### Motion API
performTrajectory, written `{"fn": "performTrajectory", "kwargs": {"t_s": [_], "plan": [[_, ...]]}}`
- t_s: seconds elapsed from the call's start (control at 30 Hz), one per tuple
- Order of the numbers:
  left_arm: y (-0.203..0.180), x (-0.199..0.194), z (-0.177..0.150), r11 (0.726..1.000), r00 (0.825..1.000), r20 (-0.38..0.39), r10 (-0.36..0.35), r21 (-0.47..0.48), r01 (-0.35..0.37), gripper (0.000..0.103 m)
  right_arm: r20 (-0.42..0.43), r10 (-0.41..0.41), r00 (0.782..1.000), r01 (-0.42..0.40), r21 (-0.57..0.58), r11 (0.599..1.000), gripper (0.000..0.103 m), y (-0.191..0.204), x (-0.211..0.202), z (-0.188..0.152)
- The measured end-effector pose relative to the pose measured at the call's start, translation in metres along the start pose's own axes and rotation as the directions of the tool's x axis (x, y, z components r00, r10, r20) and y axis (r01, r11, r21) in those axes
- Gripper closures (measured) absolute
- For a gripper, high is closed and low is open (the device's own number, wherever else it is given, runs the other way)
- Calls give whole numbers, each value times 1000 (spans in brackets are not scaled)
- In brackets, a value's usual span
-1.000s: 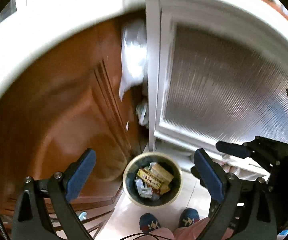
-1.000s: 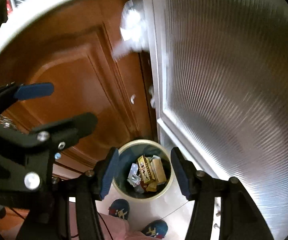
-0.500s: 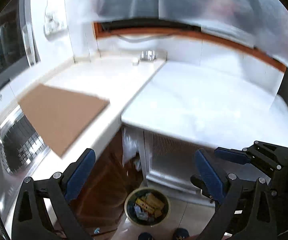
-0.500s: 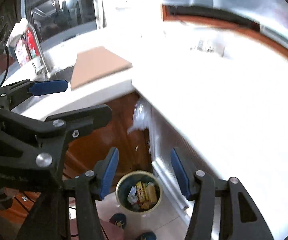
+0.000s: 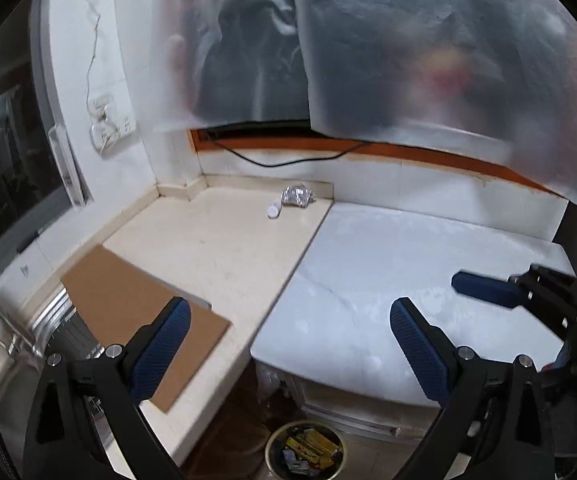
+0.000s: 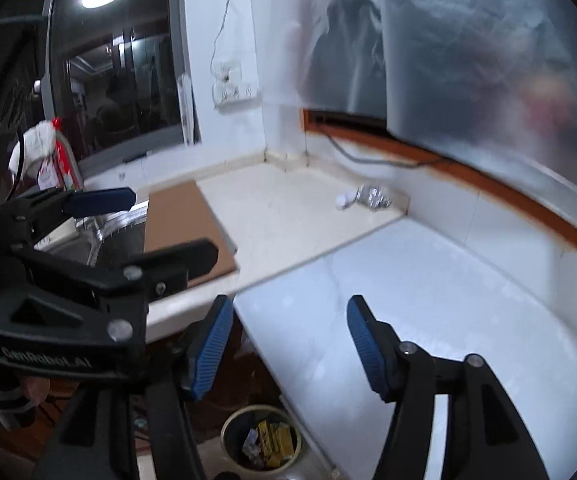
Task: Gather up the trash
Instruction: 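Raise both tools from the bin back over the countertop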
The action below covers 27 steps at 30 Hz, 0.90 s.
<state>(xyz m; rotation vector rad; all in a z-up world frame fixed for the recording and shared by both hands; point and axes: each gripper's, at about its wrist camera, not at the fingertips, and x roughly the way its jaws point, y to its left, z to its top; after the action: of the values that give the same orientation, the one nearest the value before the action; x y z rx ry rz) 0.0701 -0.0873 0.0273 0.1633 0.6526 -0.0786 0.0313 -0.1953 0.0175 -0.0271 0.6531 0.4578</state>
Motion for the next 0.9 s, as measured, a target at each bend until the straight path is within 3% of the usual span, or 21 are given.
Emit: {"fn": "performTrajectory", "kwargs": {"t_s": [0.2,0.4,0.67,0.9], "plan": [[13,16,46,1000,999,-41,20,-9,-20,4,25,-51,998,50,5,999,38,-22,10,41],[33,54,85,1000,996,-86,12,2,-12,4,7,-82,997,81,83,993,38,-50,37,71],[58,159,120,998,985,-168,-52,33,58,4,-53,-103,993,114,267,957,38,-89,104,100],[75,275,137,989,959,-244,-147,-5,150,7,-115,-145,983,178,362,915,38,-110,176,105]]}}
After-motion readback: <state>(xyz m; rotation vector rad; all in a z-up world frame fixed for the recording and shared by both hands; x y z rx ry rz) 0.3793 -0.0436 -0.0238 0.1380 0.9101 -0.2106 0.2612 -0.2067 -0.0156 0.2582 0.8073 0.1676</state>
